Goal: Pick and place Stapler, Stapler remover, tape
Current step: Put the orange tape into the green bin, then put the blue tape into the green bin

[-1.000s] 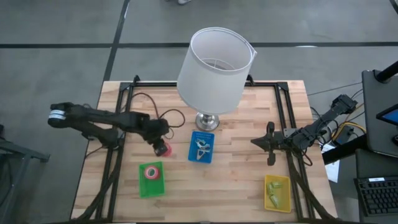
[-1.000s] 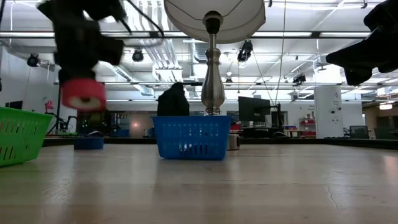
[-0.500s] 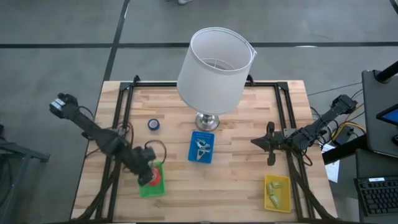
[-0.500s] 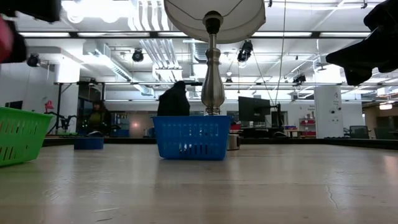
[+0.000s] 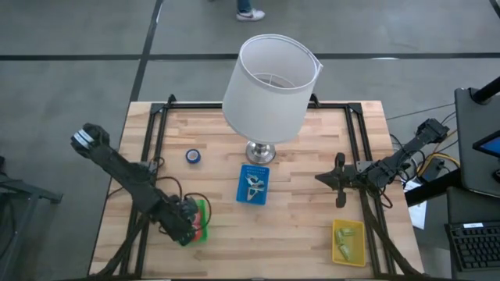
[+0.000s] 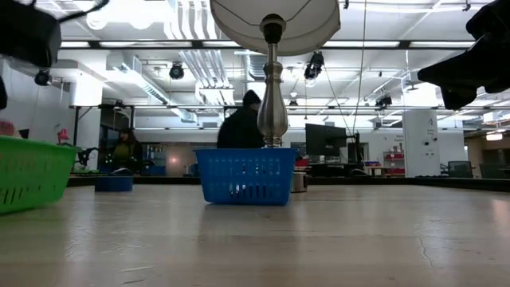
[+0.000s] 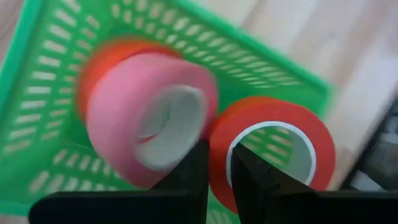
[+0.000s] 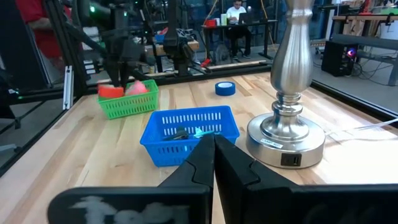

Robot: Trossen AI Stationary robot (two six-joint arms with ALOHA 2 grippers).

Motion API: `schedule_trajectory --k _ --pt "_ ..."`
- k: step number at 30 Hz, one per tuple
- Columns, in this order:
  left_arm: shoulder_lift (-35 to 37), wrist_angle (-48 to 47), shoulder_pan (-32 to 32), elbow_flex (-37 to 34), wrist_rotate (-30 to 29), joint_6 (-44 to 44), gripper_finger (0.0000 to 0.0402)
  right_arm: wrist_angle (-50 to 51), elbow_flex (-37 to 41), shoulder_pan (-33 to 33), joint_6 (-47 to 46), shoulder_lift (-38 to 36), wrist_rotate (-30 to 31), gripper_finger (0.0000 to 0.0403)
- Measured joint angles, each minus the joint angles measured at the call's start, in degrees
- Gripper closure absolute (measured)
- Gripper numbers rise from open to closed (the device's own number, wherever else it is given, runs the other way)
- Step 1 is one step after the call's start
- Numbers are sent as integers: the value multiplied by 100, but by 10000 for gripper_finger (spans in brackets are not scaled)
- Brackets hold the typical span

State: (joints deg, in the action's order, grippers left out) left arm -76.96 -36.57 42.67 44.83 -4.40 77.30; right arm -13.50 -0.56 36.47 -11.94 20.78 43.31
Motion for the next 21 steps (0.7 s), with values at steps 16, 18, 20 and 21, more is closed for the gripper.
schedule_trajectory --k 16,18,20,21 --pt "-86 140 -17 -23 -77 142 293 -2 0 1 0 2 -1 394" --pt "-23 132 -17 -23 -120 150 275 0 0 0 0 0 -1 394" --pt "48 82 -20 -23 -164 223 253 -2 0 2 0 0 0 394" --pt "109 70 -26 -23 -168 253 241 -2 0 2 0 0 0 394"
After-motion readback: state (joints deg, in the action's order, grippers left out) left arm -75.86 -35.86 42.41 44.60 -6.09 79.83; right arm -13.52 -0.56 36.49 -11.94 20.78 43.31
